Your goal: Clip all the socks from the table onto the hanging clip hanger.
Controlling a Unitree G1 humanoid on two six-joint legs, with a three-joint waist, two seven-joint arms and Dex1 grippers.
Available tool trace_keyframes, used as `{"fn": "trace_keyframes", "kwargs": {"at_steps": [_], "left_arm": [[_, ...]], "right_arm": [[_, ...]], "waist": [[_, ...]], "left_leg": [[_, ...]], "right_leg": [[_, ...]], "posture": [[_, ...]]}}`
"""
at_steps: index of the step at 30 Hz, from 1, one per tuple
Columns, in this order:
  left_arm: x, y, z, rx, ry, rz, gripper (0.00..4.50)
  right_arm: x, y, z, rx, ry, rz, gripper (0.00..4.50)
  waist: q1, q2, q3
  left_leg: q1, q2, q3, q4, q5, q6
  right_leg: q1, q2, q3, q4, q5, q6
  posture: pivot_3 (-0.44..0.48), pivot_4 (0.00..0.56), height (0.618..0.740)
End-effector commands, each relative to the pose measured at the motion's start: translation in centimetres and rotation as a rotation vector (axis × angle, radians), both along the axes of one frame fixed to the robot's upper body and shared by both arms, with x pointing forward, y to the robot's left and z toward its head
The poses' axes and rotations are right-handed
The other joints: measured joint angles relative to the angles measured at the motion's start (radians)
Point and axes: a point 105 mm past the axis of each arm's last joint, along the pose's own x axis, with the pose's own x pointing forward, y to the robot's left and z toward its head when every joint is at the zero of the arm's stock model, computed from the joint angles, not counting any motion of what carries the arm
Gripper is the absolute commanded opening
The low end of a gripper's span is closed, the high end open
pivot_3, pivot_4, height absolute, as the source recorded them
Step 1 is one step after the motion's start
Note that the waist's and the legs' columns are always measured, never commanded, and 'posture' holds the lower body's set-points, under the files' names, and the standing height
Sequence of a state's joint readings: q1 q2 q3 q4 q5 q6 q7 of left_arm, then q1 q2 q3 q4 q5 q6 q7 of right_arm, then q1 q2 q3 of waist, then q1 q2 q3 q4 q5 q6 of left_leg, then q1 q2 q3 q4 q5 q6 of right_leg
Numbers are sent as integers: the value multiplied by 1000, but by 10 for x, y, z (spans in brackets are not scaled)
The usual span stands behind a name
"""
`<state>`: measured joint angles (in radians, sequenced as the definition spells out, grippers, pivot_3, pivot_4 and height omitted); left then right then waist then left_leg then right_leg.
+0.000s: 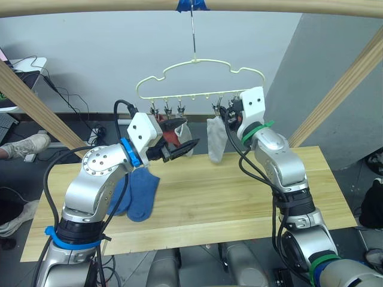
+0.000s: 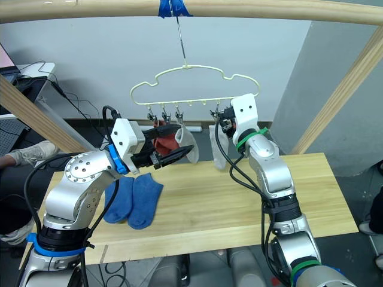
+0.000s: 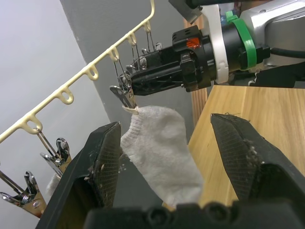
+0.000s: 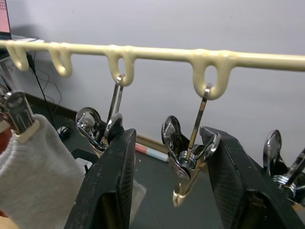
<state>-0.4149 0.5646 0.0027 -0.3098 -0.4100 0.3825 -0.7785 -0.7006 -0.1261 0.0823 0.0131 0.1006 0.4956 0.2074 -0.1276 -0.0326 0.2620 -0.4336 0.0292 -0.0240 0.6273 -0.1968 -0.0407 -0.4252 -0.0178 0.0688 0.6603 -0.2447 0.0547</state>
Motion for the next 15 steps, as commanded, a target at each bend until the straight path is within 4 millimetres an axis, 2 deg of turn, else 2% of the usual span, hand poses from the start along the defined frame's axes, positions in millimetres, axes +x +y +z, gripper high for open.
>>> {"fn": "trace_keyframes", "kwargs": {"at_steps": [1,15], "left_arm": [[-4,-5,7,7,-44,-24,3291],[-5,-6,6,8,-41,-22,3291]], "right_arm": [[-3,11,20,15,-78,40,2232],[-1,13,21,28,-78,35,2232]], "waist": [[0,0,0],[16,0,0]], "left_leg": [[0,0,0,0,0,0],[0,0,0,1,0,0]], "right_leg": [[0,0,0,0,0,0],[0,0,0,1,0,0]], "posture": [[-104,224,740],[-104,225,740]]}}
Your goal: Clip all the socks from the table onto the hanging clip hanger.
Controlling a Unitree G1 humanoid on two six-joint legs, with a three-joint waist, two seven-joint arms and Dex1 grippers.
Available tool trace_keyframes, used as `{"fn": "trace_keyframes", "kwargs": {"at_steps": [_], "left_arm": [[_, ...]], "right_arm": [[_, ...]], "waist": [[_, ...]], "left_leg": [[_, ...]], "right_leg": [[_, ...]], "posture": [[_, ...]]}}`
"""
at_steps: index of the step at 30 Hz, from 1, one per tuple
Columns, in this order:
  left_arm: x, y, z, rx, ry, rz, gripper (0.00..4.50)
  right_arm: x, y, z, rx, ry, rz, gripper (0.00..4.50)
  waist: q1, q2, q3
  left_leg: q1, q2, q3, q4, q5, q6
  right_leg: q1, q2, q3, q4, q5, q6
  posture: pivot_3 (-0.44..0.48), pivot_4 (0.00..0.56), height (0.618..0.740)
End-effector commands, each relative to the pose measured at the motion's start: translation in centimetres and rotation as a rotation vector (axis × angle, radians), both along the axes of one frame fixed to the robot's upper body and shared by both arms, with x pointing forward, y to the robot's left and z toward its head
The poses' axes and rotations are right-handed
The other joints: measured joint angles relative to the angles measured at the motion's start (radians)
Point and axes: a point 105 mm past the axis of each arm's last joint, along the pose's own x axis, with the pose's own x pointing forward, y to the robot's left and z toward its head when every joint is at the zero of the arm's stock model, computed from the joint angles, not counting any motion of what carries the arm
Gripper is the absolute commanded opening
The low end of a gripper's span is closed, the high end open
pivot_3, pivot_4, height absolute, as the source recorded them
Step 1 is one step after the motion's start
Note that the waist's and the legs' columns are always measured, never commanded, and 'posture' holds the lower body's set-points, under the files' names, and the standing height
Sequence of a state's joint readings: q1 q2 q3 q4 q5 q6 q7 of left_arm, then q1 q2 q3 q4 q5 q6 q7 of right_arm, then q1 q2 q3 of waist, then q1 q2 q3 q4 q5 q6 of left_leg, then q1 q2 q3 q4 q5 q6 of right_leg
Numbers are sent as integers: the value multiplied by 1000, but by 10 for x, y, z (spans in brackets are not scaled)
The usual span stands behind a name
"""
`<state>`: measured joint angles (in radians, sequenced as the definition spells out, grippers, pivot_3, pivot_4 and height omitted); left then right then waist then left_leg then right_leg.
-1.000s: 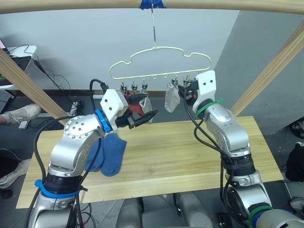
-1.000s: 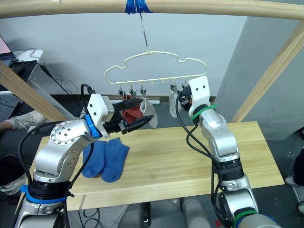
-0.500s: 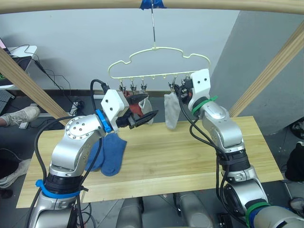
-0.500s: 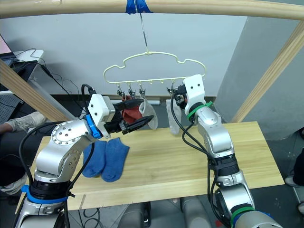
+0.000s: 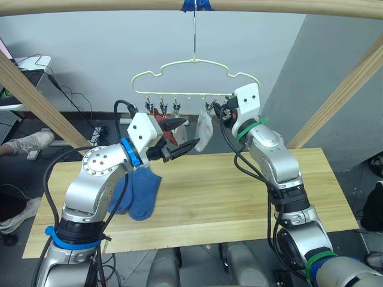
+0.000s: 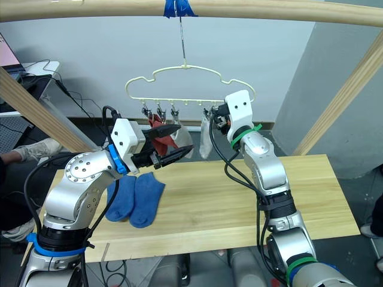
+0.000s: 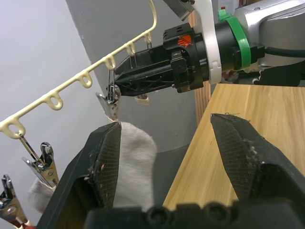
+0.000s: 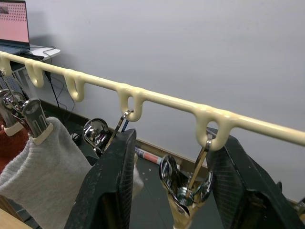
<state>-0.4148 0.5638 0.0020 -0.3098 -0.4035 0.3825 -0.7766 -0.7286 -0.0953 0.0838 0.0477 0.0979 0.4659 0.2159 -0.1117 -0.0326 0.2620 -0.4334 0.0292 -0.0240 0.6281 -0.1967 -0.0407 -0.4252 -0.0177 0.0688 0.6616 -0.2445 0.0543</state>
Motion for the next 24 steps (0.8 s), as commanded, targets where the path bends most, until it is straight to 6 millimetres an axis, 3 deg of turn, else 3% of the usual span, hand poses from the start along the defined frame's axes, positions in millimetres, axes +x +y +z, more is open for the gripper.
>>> {"fn": "trace_keyframes", "kwargs": {"at_steps": [1,24], "left_arm": [[-6,-6,6,4,-39,-27,3291],[-5,-8,4,9,-29,-33,3291]], "right_arm": [[-3,1,15,9,-60,-2,2232],[-7,-18,10,50,-52,-192,2232]], "waist": [[0,0,0],[0,0,0]], "left_leg": [[0,0,0,0,0,0],[0,0,0,1,0,0]], "right_leg": [[0,0,0,0,0,0],[0,0,0,2,0,0]], "posture": [[-105,224,740],[-110,222,740]]}}
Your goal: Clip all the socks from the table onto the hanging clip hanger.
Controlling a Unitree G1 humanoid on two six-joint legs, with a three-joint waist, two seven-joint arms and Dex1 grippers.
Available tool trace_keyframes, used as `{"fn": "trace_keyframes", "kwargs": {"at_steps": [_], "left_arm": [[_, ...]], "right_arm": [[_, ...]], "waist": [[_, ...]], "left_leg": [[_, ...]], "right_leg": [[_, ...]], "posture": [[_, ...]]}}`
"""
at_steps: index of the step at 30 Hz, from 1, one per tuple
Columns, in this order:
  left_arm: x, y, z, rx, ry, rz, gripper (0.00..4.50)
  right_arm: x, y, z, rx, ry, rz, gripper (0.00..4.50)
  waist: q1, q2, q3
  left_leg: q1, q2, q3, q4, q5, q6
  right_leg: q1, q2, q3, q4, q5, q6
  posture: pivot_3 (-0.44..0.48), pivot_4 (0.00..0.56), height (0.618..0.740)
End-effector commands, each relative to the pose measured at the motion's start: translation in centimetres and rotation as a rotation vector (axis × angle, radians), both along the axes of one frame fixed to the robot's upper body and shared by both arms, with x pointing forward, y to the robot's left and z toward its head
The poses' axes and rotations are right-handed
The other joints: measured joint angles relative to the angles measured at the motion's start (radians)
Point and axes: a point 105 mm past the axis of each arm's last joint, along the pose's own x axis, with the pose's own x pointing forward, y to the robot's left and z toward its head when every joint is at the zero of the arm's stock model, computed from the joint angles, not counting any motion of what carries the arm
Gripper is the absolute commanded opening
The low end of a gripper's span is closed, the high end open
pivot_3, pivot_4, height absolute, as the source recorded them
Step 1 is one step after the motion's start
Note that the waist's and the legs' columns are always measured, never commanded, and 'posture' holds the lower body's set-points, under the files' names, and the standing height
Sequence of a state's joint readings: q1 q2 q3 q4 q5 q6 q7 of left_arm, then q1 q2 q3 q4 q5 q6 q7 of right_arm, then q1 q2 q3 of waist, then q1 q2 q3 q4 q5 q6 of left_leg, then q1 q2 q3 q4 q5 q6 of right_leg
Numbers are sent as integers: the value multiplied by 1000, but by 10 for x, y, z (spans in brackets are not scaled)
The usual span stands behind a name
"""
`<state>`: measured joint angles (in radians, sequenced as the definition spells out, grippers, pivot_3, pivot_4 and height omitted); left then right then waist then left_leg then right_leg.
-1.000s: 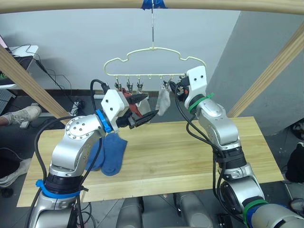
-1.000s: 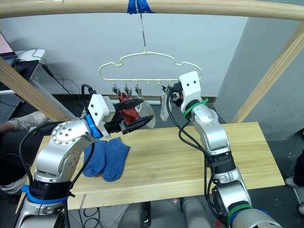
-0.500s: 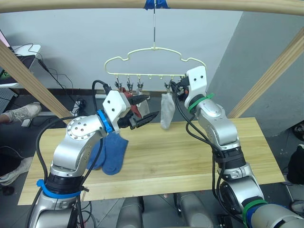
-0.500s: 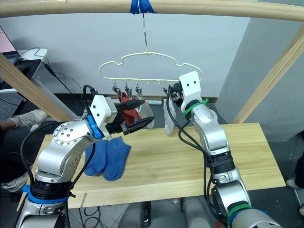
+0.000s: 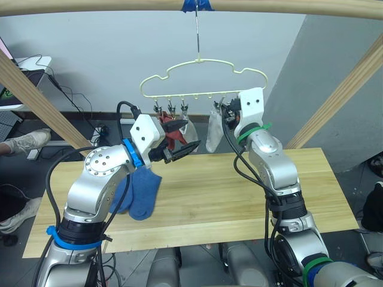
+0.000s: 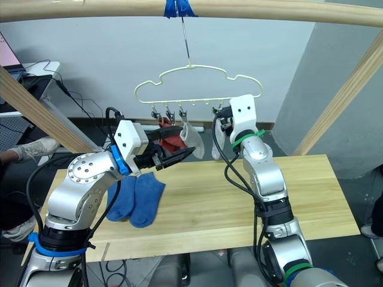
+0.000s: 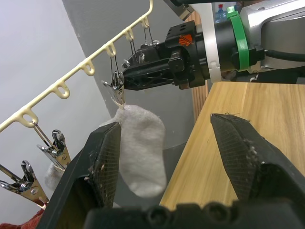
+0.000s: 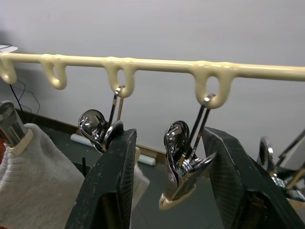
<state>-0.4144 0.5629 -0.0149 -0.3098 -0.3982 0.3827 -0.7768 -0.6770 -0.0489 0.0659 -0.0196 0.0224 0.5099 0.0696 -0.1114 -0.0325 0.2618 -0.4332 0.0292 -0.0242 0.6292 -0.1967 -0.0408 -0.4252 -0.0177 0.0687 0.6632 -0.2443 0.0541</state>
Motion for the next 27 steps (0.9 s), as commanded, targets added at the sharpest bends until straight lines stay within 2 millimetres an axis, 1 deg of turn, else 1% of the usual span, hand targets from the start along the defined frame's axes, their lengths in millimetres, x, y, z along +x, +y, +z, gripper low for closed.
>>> {"fn": "trace_keyframes", "kwargs": {"at_steps": [1,6,12,17,27], "left_arm": [[-4,-4,7,-1,-37,-23,3291],[-4,-4,7,0,-39,-24,3291],[-3,-5,6,1,-39,-27,3291],[-3,-5,6,0,-39,-28,3291],[-2,-5,7,2,-41,-30,3291]], "right_arm": [[-5,-3,16,27,-60,-19,2232],[-5,-7,16,39,-61,-50,2232],[-9,-14,15,100,-54,-92,2232],[-12,-10,10,124,-27,-79,2232],[-15,-1,11,144,-14,-35,2232]], "waist": [[0,0,0],[0,0,0],[0,0,-1],[0,0,-1],[0,0,-1]], "left_leg": [[0,0,0,0,0,0],[0,0,0,0,0,0],[0,0,0,0,0,0],[0,0,0,0,0,0],[0,0,0,0,0,0]], "right_leg": [[0,0,0,0,0,0],[0,0,0,0,0,0],[0,0,0,0,0,0],[0,0,0,1,0,0],[0,0,0,1,0,0]], "posture": [[-110,222,740],[-110,222,740],[-113,216,740],[-114,215,740],[-114,217,740]]}}
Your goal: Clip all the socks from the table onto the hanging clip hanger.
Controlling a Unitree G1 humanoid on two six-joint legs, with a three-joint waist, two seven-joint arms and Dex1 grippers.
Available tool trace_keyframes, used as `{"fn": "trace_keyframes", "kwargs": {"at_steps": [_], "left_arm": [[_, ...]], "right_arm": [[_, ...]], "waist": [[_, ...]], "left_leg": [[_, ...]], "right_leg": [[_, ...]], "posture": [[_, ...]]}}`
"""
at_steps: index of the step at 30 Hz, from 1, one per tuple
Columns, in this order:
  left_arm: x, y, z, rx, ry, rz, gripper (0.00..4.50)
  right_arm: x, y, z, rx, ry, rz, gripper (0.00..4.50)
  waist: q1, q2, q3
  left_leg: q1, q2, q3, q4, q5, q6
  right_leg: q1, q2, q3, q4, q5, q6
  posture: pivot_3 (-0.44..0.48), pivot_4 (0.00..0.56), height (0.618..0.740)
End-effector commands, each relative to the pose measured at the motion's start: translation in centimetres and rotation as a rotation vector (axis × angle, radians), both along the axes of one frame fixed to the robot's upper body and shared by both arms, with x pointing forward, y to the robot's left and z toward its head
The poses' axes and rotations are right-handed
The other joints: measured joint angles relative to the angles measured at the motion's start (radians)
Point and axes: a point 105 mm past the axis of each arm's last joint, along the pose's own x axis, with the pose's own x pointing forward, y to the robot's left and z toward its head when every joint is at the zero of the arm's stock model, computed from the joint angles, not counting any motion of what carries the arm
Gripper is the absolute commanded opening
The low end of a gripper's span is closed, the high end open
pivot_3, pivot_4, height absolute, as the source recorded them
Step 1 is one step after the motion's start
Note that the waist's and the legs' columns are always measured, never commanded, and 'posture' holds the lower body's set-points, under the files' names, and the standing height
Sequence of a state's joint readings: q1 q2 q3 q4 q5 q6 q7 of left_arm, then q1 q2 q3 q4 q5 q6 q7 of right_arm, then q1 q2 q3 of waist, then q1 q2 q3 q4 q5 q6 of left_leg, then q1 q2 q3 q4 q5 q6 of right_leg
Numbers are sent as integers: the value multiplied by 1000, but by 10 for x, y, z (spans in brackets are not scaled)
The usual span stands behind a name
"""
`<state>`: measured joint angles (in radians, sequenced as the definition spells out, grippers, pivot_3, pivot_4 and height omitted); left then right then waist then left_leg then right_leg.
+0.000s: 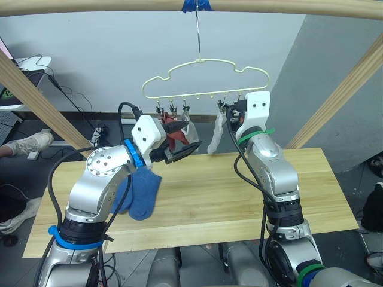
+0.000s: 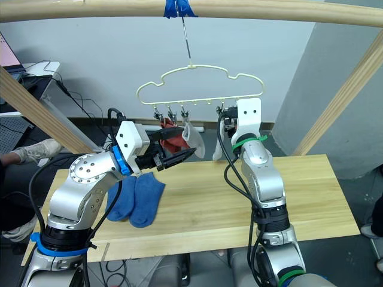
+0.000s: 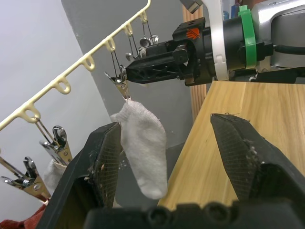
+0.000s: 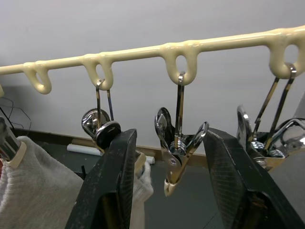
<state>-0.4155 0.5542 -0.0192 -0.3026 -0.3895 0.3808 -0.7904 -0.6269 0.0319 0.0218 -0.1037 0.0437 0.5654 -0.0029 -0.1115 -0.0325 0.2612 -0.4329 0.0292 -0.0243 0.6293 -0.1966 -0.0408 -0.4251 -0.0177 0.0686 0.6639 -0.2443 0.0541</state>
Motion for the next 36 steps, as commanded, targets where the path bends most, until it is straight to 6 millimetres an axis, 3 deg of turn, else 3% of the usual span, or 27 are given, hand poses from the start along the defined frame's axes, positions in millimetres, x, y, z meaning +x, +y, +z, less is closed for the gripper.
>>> {"fn": "trace_keyframes", "kwargs": {"at_steps": [1,28,36], "left_arm": [[-2,-3,9,-1,-47,-19,3291],[-2,-2,9,4,-47,-10,3291],[-2,0,4,-8,-34,31,3291]], "right_arm": [[-7,4,15,18,-55,27,2232],[7,22,24,0,-87,108,2232],[7,21,25,5,-91,105,318]], "waist": [[0,0,0],[0,0,0],[0,0,0]], "left_leg": [[0,0,0,0,0,0],[0,0,0,0,0,0],[0,0,0,0,0,0]], "right_leg": [[0,0,0,0,0,0],[0,0,0,1,0,0],[0,0,0,1,0,0]], "posture": [[-114,217,740],[-99,220,740],[-100,221,740]]}}
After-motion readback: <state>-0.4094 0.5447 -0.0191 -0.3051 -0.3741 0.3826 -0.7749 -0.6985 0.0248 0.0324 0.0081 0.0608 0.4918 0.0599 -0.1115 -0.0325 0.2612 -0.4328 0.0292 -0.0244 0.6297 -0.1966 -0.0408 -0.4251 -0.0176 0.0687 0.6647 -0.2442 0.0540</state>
